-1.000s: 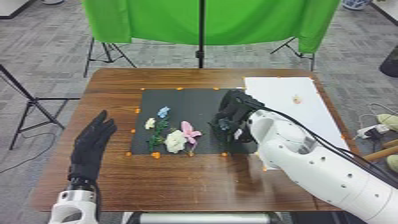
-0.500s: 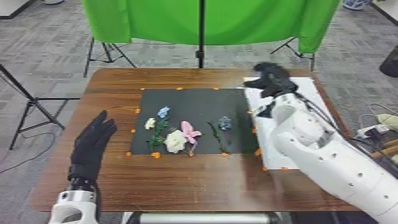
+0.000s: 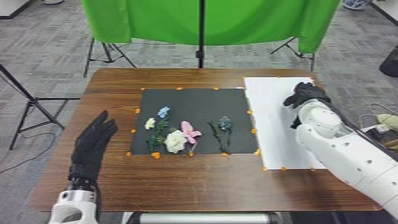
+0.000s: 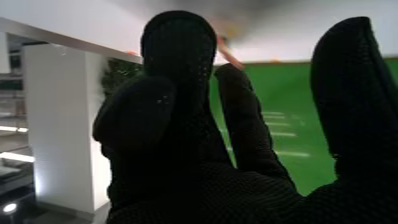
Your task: Arrange flowers
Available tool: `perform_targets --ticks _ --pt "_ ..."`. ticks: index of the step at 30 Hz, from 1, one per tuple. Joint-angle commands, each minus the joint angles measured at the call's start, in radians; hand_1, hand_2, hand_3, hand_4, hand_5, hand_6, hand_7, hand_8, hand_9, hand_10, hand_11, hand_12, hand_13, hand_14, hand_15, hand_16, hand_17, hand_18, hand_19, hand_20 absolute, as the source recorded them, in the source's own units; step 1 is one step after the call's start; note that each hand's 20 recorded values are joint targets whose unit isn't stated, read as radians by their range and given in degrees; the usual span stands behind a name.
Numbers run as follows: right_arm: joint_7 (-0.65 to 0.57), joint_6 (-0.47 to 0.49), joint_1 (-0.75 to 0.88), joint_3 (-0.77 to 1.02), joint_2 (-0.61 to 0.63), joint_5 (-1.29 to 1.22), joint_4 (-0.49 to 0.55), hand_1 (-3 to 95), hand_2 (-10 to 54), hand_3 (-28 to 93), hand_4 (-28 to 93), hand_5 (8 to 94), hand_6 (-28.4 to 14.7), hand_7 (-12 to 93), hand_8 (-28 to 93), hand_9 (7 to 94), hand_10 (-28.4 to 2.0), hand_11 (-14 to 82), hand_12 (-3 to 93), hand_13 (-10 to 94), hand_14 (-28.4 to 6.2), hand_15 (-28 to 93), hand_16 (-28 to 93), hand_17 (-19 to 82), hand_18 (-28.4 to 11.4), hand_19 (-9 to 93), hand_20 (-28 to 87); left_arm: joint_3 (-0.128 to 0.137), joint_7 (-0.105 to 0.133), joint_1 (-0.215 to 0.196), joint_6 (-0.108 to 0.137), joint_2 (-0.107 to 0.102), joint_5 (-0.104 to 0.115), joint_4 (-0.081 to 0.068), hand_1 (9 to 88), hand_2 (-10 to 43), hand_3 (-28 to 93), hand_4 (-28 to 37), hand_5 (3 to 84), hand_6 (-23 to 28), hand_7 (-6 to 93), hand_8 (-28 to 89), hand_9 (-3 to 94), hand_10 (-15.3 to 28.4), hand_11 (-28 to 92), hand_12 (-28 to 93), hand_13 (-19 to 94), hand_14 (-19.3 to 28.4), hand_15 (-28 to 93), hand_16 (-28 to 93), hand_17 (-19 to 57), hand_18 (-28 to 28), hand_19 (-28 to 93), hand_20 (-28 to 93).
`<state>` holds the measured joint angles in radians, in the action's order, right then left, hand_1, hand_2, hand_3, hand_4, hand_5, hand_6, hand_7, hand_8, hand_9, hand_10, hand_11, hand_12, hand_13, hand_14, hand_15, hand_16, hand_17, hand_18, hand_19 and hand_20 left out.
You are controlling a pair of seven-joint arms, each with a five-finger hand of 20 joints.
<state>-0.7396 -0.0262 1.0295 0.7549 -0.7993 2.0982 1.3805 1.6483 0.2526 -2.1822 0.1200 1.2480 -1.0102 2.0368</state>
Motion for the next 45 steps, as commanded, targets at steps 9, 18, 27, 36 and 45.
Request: perform_targets --ticks 9,18,27,36,45 --pt "0.088 -0.283 0.064 -0.047 0.035 0.061 0.085 62.6 -9.5 54 -19 78.9 -0.7 19 9 89.4 -9.5 9.3 33.7 93 -2.0 57 32 69 -8.9 93 49 -0.003 -0.004 0.0 -0.012 0.002 -0.004 -0.011 20.9 -1.8 69 -27.3 34.3 3.5 5.9 -5 35.6 11.3 8 14 27 15.0 10 6 0.0 12.5 2 18" --pt "0.192 -0.182 0.168 -0.051 0.122 -0.036 0.451 63.1 -9.5 54 -18 80.2 -0.8 18 9 90.7 -9.8 11.0 34.0 94 -1.5 57 32 70 -8.5 93 51 0.0 -0.003 -0.004 -0.017 0.001 -0.005 -0.008 21.0 -1.8 69 -27.1 34.3 3.5 5.8 -4 35.5 11.3 8 14 27 14.9 10 6 0.0 12.5 2 18" --pt "0.252 -0.144 0.153 -0.151 0.093 0.0 0.478 62.9 -9.5 54 -17 80.4 -1.0 17 9 90.5 -9.7 10.4 34.2 94 -1.4 57 32 69 -8.3 93 51 -0.004 -0.009 -0.002 -0.021 0.006 -0.007 -0.008 20.9 -1.9 69 -26.9 34.2 3.5 5.8 -5 35.5 11.3 8 14 27 14.9 10 6 0.0 12.5 2 18" --pt "0.267 -0.101 0.206 -0.106 0.115 0.033 0.501 59.5 -9.5 51 -14 76.7 -0.3 17 8 86.6 -9.6 9.3 34.0 93 -1.5 56 34 69 -8.2 93 51 0.001 -0.007 -0.01 -0.018 0.008 -0.006 -0.007 21.0 -1.8 69 -26.7 34.2 3.4 5.8 -5 35.5 11.2 8 14 27 15.0 10 6 0.0 12.5 2 18" --pt "0.275 -0.018 0.273 -0.007 0.13 -0.041 0.564 40.0 -9.5 61 -17 66.2 -0.8 14 -8 74.8 -14.0 17.8 19.0 92 -2.4 55 33 67 -8.5 93 49 0.002 -0.007 -0.01 -0.022 0.01 -0.007 -0.005 21.1 -1.9 69 -26.5 34.2 3.5 5.7 -4 35.4 11.3 8 14 27 15.0 10 6 -0.1 12.5 2 18"
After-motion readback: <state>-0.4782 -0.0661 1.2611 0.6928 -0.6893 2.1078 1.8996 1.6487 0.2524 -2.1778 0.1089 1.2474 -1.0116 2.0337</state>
